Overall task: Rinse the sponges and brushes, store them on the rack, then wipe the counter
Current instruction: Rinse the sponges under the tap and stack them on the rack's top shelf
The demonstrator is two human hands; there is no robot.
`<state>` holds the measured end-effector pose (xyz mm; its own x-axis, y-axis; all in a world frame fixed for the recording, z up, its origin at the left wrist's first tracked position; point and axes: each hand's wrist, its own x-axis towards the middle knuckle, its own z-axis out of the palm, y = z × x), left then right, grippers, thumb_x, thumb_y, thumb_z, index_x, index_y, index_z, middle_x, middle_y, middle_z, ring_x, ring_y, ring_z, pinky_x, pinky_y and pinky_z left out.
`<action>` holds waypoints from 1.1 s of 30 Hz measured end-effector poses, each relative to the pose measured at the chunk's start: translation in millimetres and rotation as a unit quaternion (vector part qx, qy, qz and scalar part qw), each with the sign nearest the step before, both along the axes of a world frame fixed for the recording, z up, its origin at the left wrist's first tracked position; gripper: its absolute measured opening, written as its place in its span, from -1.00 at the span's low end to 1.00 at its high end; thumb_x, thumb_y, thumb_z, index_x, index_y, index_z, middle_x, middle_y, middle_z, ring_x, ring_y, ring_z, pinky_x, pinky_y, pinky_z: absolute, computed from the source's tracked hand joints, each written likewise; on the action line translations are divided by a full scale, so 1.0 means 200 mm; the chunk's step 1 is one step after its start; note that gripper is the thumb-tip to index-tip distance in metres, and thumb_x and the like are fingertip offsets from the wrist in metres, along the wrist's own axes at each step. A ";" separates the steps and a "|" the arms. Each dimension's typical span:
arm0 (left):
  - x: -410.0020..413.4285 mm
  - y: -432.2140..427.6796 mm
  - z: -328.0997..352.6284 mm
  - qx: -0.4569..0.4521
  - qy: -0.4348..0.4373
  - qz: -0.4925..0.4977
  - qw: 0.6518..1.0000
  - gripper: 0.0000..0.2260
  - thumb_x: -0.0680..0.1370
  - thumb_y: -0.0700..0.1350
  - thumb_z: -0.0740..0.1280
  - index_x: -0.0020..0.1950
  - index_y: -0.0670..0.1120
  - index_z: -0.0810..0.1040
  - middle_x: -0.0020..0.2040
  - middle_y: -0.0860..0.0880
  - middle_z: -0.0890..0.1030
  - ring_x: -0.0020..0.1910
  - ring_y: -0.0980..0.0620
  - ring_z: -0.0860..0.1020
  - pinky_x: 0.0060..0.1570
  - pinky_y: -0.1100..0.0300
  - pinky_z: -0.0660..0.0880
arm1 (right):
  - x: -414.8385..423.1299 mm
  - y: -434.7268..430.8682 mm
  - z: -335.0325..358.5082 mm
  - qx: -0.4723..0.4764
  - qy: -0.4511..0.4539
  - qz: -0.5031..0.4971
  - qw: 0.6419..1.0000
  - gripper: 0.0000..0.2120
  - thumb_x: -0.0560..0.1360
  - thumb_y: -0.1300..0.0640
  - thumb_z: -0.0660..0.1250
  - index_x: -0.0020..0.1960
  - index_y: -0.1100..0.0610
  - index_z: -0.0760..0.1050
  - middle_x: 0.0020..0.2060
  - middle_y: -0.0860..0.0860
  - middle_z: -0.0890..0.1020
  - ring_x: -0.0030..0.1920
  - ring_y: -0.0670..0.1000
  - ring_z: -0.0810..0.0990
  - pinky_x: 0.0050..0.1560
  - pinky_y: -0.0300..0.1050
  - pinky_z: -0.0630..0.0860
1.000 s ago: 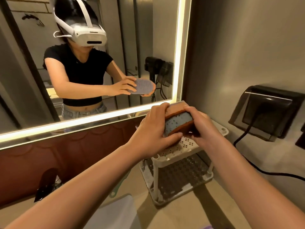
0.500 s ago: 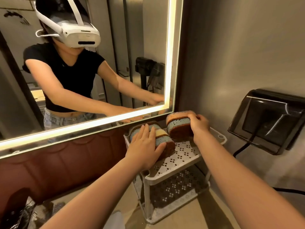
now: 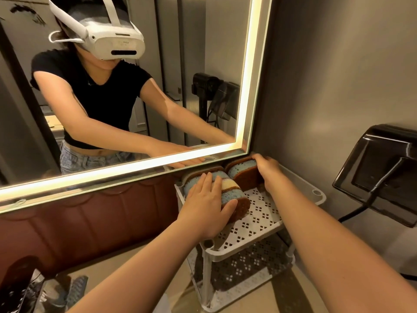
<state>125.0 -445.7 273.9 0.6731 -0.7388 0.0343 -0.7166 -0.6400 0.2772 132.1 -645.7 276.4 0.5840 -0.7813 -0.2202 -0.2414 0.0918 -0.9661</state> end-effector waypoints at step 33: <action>-0.15 0.14 0.18 -0.072 -0.005 0.000 0.997 -0.41 0.59 0.16 0.09 0.54 -0.04 0.00 0.55 -0.04 0.06 0.51 -0.05 0.06 0.45 -0.01 0.02 | -0.31 0.21 0.06 -0.328 0.003 0.099 0.939 -0.52 0.56 -0.08 0.15 0.44 0.02 0.20 0.29 0.07 0.45 0.33 0.12 0.38 0.30 0.19 0.38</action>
<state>95.0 -417.8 309.7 0.6721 -0.7257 0.1471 -0.7199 -0.5938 0.3594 70.6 -603.4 288.1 0.7326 -0.6258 0.2676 -0.1963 -0.5707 -0.7973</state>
